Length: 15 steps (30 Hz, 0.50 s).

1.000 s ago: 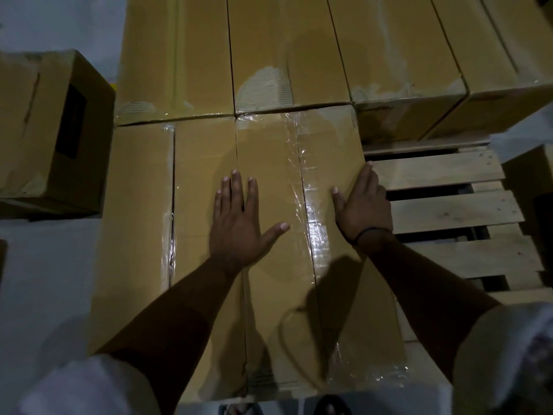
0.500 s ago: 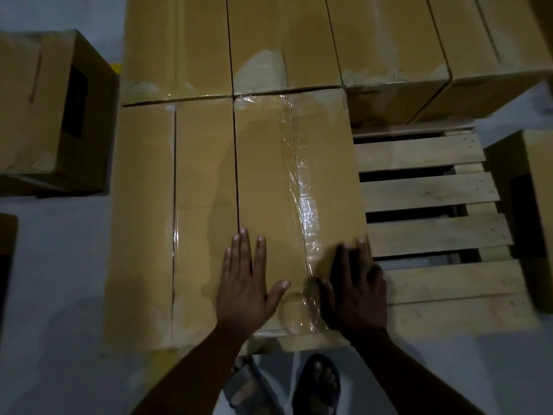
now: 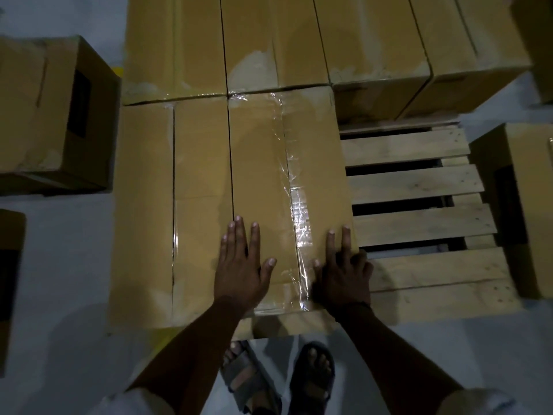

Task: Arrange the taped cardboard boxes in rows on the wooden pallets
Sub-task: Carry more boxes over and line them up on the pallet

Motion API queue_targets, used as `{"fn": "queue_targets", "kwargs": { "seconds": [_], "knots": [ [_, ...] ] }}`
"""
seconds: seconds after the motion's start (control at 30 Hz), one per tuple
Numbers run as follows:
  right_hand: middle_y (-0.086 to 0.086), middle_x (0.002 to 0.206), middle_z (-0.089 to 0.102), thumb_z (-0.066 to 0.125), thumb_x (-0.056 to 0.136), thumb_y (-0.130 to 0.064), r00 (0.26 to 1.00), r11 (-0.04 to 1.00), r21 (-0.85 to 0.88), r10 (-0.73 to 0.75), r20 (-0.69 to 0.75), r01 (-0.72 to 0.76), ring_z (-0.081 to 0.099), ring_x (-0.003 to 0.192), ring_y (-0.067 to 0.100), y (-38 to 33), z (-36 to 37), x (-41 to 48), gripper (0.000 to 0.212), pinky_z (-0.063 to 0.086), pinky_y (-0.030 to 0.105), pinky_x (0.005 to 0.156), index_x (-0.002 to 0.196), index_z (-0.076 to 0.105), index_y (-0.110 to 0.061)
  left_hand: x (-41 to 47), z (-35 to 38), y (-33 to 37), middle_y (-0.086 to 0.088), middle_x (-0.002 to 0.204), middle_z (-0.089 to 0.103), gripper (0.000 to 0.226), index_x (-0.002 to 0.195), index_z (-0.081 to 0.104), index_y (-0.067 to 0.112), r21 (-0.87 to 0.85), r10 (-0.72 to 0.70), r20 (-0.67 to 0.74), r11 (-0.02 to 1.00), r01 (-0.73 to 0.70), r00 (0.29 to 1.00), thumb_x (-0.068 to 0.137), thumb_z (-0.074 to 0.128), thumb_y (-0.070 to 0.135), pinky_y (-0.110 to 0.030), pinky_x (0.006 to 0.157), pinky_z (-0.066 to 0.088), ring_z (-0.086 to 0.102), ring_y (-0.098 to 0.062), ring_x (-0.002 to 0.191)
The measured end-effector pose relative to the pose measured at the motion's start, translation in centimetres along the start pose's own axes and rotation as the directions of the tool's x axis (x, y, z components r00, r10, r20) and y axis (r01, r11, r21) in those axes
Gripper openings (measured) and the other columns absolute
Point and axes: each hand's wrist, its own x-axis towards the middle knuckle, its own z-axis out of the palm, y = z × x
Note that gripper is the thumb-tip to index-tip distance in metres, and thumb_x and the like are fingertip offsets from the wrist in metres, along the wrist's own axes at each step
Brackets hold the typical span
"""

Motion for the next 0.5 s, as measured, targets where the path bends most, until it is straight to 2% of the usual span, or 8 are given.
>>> {"fn": "queue_targets", "kwargs": {
  "seconds": [0.07, 0.1, 0.2, 0.27, 0.33, 0.43, 0.5],
  "knots": [
    [0.006, 0.169, -0.018, 0.016, 0.098, -0.059, 0.994, 1.000, -0.010, 0.014, 0.108, -0.013, 0.009, 0.148, 0.049, -0.4, -1.1, -0.4, 0.074, 0.022, 0.061, 0.114, 0.162, -0.003, -0.027, -0.1, -1.1, 0.1, -0.016, 0.167, -0.026, 0.079, 0.164, -0.006, 0.016, -0.009, -0.016, 0.065, 1.000, 0.017, 0.998, 0.104, 0.017, 0.063, -0.050, 0.128, 0.005, -0.020, -0.030, 0.156],
    [0.005, 0.169, -0.016, 0.012, 0.097, -0.059, 0.990, 1.000, -0.002, 0.016, 0.139, -0.016, 0.003, 0.151, 0.047, -0.9, -2.0, -0.8, 0.074, 0.017, 0.062, 0.116, 0.162, 0.001, -0.026, -0.4, -2.0, 0.2, -0.015, 0.166, -0.027, 0.080, 0.164, -0.007, 0.016, 0.007, -0.033, 0.086, 0.999, 0.032, 0.996, 0.103, 0.013, 0.064, -0.051, 0.128, 0.005, -0.021, -0.030, 0.156],
    [0.011, 0.169, 0.008, 0.021, 0.100, -0.055, 0.989, 0.999, 0.016, -0.037, 0.144, 0.036, 0.010, 0.151, 0.045, -3.2, -6.2, -3.4, 0.070, 0.018, 0.064, 0.116, 0.160, 0.023, -0.020, -2.8, -6.2, 1.2, -0.017, 0.166, -0.027, 0.078, 0.164, -0.006, 0.014, 0.035, -0.067, 0.111, 0.997, 0.064, 0.992, 0.104, 0.010, 0.062, -0.053, 0.127, 0.002, -0.022, -0.033, 0.155],
    [0.011, 0.169, 0.008, 0.026, 0.104, -0.052, 0.970, 0.995, 0.023, -0.097, 0.222, 0.094, 0.006, 0.152, 0.042, -4.8, -9.6, -5.9, 0.066, 0.016, 0.062, 0.117, 0.161, 0.018, -0.021, -5.4, -9.4, 1.9, -0.018, 0.166, -0.027, 0.075, 0.164, -0.003, 0.014, 0.007, -0.071, 0.135, 0.997, 0.070, 0.988, 0.106, 0.015, 0.058, -0.052, 0.127, -0.004, -0.024, -0.035, 0.154],
    [0.009, 0.170, 0.007, 0.021, 0.105, -0.053, 0.953, 0.985, 0.004, -0.169, 0.250, 0.173, 0.004, 0.153, 0.039, -6.3, -12.8, -9.0, 0.065, 0.014, 0.060, 0.118, 0.162, 0.014, -0.021, -8.7, -12.7, 2.5, -0.020, 0.166, -0.026, 0.072, 0.164, 0.003, 0.014, 0.007, -0.070, 0.140, 0.998, 0.069, 0.988, 0.108, 0.018, 0.056, -0.052, 0.126, -0.007, -0.024, -0.038, 0.153],
    [0.011, 0.168, 0.014, 0.018, 0.104, -0.057, 0.918, 0.959, -0.007, -0.268, 0.294, 0.282, 0.008, 0.153, 0.038, -8.4, -17.9, -13.5, 0.067, 0.016, 0.058, 0.116, 0.160, 0.021, -0.021, -14.1, -17.4, 3.0, -0.024, 0.166, -0.022, 0.070, 0.164, 0.010, 0.013, -0.031, -0.122, 0.160, 0.991, 0.128, 0.980, 0.108, 0.021, 0.053, -0.054, 0.126, -0.002, -0.021, -0.042, 0.153],
    [0.011, 0.168, 0.014, 0.021, 0.103, -0.059, 0.897, 0.942, -0.022, -0.311, 0.314, 0.334, 0.007, 0.154, 0.037, -9.1, -20.3, -15.9, 0.069, 0.016, 0.059, 0.117, 0.160, 0.021, -0.020, -17.6, -20.1, 3.2, -0.026, 0.166, -0.020, 0.068, 0.164, 0.013, 0.013, -0.040, -0.127, 0.124, 0.990, 0.133, 0.984, 0.108, 0.026, 0.050, -0.057, 0.126, 0.004, -0.018, -0.045, 0.153]
  ]
}}
